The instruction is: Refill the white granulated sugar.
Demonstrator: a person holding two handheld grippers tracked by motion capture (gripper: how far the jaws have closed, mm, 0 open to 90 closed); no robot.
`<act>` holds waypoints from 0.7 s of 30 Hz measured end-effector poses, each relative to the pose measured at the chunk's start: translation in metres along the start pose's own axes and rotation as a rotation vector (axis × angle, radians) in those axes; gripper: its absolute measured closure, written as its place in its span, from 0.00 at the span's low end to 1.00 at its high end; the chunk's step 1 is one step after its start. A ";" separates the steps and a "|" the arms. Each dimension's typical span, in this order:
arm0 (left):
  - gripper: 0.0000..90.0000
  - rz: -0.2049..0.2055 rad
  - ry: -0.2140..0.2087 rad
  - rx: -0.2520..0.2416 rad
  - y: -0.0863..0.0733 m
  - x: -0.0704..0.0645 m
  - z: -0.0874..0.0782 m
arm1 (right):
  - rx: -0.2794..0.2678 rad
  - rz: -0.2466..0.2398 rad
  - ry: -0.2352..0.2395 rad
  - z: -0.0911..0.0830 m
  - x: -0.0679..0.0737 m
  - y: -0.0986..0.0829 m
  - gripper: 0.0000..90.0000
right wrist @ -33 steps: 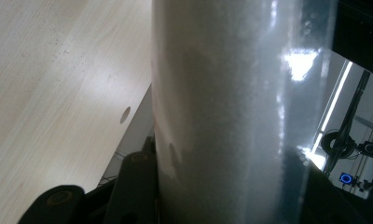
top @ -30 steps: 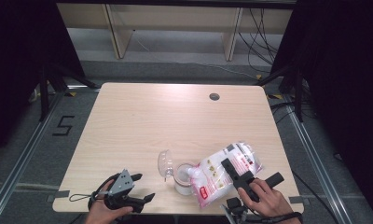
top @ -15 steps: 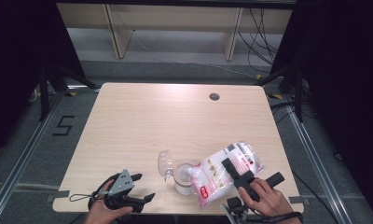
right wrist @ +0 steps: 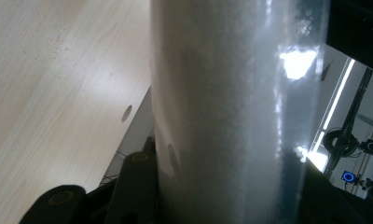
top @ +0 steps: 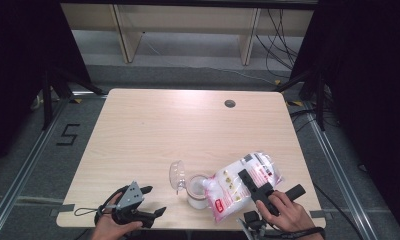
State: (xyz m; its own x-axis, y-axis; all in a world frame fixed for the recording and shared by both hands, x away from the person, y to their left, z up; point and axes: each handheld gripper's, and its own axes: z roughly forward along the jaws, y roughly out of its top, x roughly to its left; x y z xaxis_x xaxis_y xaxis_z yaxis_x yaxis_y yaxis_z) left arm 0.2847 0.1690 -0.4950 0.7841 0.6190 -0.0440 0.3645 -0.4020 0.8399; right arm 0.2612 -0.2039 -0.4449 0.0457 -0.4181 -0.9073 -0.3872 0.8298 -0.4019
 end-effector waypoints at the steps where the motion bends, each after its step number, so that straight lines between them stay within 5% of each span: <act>1: 0.21 -0.002 0.000 0.000 0.000 0.000 0.000 | 0.006 -0.005 0.009 0.000 -0.001 0.000 0.72; 12: 0.21 -0.001 0.000 0.001 0.000 0.000 0.000 | -0.019 0.048 -0.002 0.000 0.000 -0.001 0.72; 21: 0.21 -0.009 0.000 -0.006 0.000 -0.001 0.001 | -0.066 0.144 0.019 0.002 -0.001 -0.001 0.72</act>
State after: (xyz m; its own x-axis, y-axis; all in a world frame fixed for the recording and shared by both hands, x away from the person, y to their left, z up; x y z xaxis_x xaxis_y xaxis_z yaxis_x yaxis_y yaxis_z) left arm 0.2846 0.1683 -0.4955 0.7808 0.6226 -0.0521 0.3687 -0.3919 0.8429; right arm 0.2639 -0.2038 -0.4438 -0.0318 -0.3040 -0.9522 -0.4484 0.8557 -0.2582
